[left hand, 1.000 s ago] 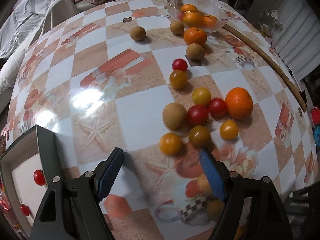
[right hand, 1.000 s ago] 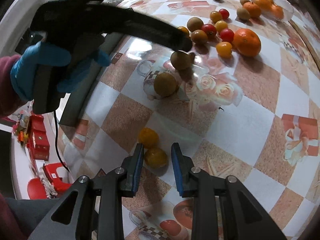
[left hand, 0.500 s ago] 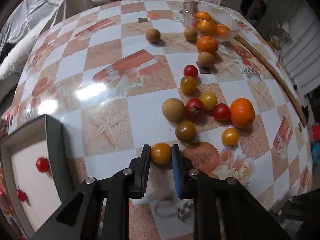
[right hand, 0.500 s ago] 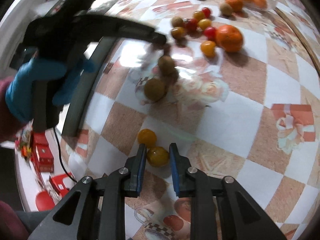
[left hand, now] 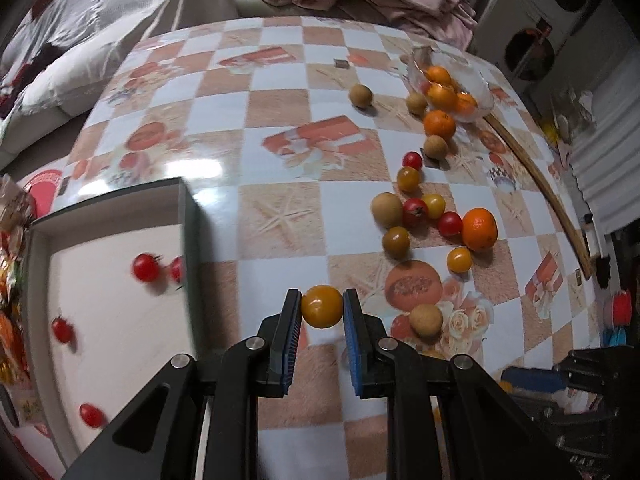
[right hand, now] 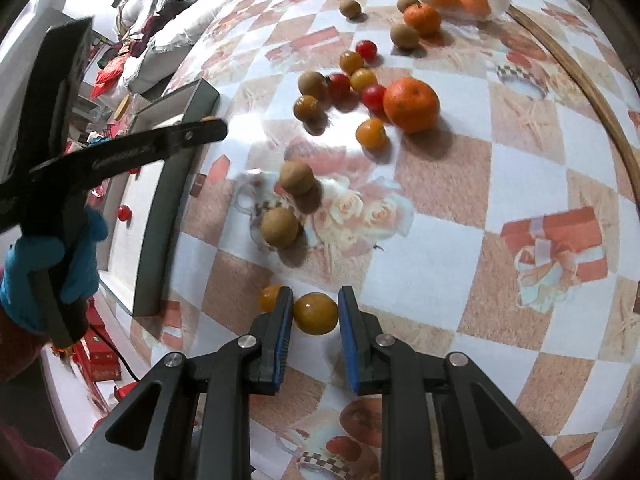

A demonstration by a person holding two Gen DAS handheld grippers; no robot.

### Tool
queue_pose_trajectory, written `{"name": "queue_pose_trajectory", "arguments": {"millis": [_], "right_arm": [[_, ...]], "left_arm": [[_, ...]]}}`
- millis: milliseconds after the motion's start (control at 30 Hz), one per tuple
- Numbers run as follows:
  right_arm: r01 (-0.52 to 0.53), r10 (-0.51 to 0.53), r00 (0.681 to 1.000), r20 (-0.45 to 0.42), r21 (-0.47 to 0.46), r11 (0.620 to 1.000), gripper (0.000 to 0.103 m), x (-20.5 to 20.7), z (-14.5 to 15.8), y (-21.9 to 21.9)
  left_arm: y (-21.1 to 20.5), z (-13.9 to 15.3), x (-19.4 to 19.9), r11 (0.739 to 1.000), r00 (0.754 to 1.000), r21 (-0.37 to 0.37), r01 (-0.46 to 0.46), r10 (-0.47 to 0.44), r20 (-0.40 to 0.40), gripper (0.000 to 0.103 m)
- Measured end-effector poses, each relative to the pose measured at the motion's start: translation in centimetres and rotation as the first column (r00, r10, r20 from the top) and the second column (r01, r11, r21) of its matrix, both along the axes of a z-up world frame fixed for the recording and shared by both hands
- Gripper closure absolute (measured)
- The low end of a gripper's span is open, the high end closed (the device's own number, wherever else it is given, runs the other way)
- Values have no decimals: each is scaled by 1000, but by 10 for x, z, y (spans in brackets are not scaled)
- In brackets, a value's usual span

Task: Organize fruits
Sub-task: 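Carry the left tool's yellow tomato into the white tray while the right tool releases its yellow tomato there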

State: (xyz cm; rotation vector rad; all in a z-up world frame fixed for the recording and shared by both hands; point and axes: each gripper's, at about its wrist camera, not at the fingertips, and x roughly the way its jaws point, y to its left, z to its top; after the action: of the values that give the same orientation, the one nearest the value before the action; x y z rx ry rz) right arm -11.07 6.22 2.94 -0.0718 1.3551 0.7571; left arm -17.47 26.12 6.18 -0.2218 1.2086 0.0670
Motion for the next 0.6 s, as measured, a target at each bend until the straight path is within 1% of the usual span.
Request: {"name": "queue_pose_trajectory", "arguments": {"millis": [133,333,500,600], "right_arm": [[-17,17,1000,12,10,1000,78,1,10,14],[-87,85,995,45,27,996,78,2,30,49],[-166,164,984,68,23,986,78,-3,38,90],[-220,218,973,79,21,975,78,-9,42,115]], "left_arm": [[14,9,-16,999,999,3,-34,34,7,81],[42,20,-46,994,994,12,-106,106,17,81],[68,24,-76,983,984,26,-180,180,15,81],[88,26,-100,971,971,37,-238,238,12,81]]}}
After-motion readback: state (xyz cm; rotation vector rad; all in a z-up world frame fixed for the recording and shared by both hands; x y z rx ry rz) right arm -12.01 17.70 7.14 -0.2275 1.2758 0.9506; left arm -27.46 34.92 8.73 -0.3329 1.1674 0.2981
